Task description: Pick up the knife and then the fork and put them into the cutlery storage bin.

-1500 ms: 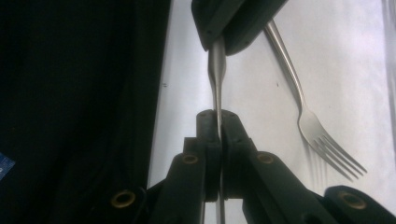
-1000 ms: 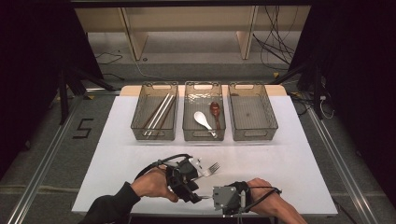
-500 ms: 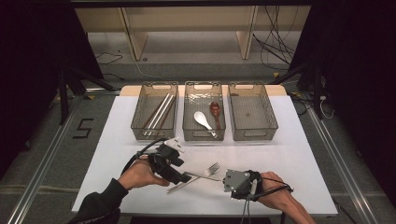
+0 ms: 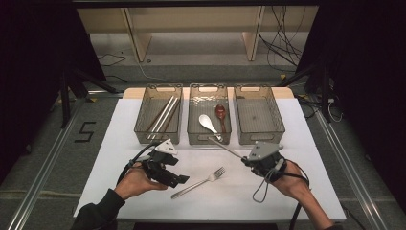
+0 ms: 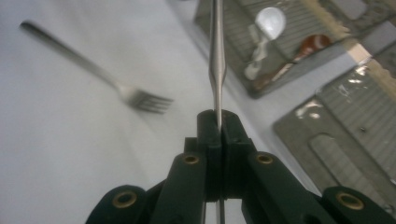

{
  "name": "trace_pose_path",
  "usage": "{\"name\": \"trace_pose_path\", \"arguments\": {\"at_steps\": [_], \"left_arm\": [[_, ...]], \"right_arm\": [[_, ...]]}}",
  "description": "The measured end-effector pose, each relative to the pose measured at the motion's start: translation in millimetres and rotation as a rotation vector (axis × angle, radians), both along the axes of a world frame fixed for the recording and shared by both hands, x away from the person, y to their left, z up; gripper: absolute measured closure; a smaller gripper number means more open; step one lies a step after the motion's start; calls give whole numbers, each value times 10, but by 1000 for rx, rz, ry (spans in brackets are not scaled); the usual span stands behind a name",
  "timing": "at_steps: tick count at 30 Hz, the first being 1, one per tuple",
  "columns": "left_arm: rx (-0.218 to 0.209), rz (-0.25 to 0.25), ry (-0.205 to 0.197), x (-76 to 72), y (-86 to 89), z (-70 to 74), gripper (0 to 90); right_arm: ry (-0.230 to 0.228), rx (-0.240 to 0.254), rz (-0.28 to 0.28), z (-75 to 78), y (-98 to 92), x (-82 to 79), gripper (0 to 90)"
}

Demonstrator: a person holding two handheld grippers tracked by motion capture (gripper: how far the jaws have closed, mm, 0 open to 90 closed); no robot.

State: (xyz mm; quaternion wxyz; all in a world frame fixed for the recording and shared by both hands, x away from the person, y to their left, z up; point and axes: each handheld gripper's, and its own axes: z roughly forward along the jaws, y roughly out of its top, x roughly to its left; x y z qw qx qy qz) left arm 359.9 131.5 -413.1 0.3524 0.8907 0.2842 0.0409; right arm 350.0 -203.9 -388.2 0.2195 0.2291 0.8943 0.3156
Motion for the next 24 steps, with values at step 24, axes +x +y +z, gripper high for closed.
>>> {"name": "trace_pose_path", "arguments": {"at_steps": [24], "left_arm": [[-21,78,-77,-121,245,-39,198]], "right_arm": [[22,107,-368,359,-338,1137,894]]}}
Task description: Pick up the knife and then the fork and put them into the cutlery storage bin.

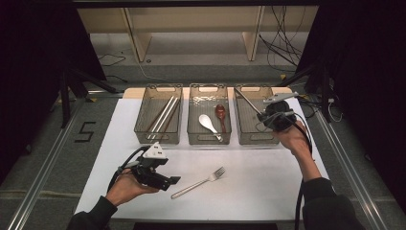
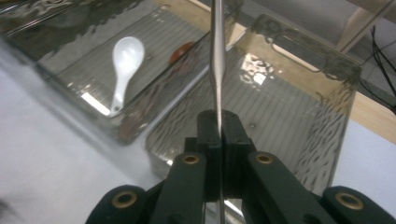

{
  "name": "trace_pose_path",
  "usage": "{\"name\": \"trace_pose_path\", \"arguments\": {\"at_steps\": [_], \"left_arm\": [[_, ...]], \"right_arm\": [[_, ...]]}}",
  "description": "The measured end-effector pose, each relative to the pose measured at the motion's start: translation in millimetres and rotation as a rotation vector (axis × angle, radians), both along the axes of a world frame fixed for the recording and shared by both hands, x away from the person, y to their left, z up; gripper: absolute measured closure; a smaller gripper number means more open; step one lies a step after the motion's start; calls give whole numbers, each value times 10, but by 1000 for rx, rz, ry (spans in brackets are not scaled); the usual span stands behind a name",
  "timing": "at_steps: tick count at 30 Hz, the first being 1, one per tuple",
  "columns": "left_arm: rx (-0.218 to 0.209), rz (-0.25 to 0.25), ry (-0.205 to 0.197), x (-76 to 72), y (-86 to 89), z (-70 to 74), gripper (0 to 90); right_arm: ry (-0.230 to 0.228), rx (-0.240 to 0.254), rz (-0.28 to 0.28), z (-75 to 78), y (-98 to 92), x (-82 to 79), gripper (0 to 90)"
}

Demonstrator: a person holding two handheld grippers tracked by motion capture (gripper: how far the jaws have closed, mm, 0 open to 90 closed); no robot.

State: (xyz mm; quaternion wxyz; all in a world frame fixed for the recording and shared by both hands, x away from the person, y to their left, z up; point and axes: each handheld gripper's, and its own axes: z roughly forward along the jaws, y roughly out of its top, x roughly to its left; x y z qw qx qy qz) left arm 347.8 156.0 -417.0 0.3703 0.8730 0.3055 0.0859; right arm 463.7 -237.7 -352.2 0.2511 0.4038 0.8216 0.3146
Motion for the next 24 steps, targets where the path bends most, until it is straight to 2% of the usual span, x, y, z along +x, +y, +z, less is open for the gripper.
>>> {"name": "trace_pose_path", "arguments": {"at_steps": [10,24], "left_arm": [[-5,-7,-13,-29,12,22,196],[-8,-11,-7,-46,-14,24,196]], "right_arm": [[42,-7,-71,-51,-30,303,894],[80,-23,-130,-101,-41,539,893]]}}
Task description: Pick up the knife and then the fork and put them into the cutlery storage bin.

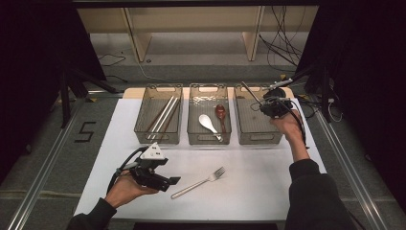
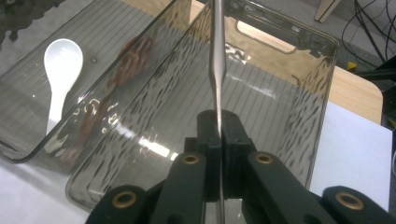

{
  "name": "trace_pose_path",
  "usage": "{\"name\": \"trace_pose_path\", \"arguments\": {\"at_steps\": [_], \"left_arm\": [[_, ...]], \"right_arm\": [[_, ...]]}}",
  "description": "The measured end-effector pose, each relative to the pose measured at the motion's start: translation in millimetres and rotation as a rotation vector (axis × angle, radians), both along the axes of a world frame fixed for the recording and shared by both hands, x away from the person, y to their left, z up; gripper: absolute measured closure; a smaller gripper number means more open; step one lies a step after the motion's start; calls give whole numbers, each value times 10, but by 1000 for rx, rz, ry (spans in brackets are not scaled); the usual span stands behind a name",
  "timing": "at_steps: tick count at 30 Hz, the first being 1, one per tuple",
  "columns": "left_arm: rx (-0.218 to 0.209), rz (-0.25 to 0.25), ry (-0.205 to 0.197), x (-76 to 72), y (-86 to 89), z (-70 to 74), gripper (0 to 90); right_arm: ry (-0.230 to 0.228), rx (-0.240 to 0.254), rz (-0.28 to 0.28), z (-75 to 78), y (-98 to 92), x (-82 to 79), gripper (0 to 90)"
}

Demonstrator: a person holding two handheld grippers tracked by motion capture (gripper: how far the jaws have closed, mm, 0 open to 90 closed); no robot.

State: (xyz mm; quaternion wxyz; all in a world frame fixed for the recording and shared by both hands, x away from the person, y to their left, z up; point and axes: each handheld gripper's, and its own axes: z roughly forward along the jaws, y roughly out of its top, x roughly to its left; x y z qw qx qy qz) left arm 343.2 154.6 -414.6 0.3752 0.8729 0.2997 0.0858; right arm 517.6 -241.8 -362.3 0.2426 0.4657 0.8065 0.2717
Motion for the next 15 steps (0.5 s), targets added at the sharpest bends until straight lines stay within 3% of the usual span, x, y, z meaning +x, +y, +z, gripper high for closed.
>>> {"name": "trace_pose_path", "arguments": {"at_steps": [15], "left_arm": [[4,-4,0,-5,-15,-14,196]], "right_arm": [[32,-31,-15,-74,109,132,892]]}}
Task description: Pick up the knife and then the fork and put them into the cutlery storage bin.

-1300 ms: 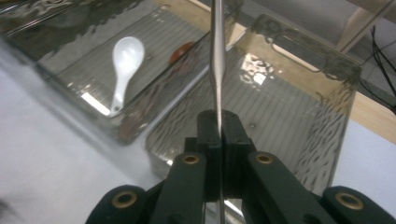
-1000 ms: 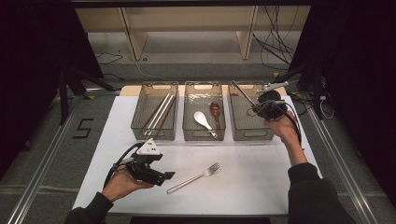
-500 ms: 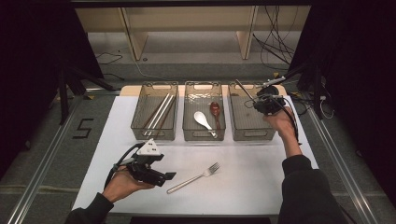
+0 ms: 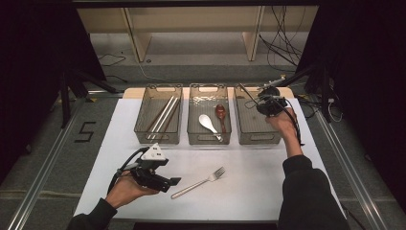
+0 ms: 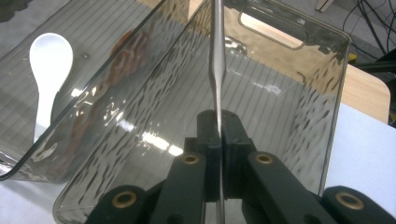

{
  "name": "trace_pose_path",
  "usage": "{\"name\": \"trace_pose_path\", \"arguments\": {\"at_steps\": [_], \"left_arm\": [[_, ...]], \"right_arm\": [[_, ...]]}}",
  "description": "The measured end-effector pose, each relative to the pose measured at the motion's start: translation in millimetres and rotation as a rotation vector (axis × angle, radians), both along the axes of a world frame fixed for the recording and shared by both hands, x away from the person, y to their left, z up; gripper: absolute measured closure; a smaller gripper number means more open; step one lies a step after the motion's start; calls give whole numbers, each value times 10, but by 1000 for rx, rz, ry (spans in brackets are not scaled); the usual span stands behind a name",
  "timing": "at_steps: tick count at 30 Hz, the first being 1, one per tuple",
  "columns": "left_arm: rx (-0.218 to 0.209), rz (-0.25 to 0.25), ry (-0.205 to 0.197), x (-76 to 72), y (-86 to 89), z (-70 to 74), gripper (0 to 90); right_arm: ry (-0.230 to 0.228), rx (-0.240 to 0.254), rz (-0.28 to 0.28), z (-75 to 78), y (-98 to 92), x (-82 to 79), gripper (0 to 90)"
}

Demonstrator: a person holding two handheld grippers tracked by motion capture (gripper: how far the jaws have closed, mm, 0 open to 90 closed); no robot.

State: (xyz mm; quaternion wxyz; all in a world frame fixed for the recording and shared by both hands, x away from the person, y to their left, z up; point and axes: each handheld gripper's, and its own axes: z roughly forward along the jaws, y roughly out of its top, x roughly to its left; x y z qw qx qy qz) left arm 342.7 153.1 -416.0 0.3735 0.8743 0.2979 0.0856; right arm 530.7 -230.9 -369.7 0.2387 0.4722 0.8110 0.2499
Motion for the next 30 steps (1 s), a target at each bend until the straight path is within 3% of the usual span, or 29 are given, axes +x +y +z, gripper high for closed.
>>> {"name": "trace_pose_path", "arguments": {"at_steps": [13,16,20,27,30], "left_arm": [[-5,1,7,5,-3,13,197],[-5,-1,12,2,-5,8,200],[-3,-1,17,2,-3,-1,201],[9,-2,50,9,-28,-21,204],[26,-3,65,17,-38,-44,203]], "right_arm": [[3,-94,-10,-96,75,89,861],[-55,-46,-6,-46,84,89,757],[-83,-56,31,42,95,36,717],[-71,4,61,126,54,-123,534],[-64,63,90,173,41,-232,469]]}}
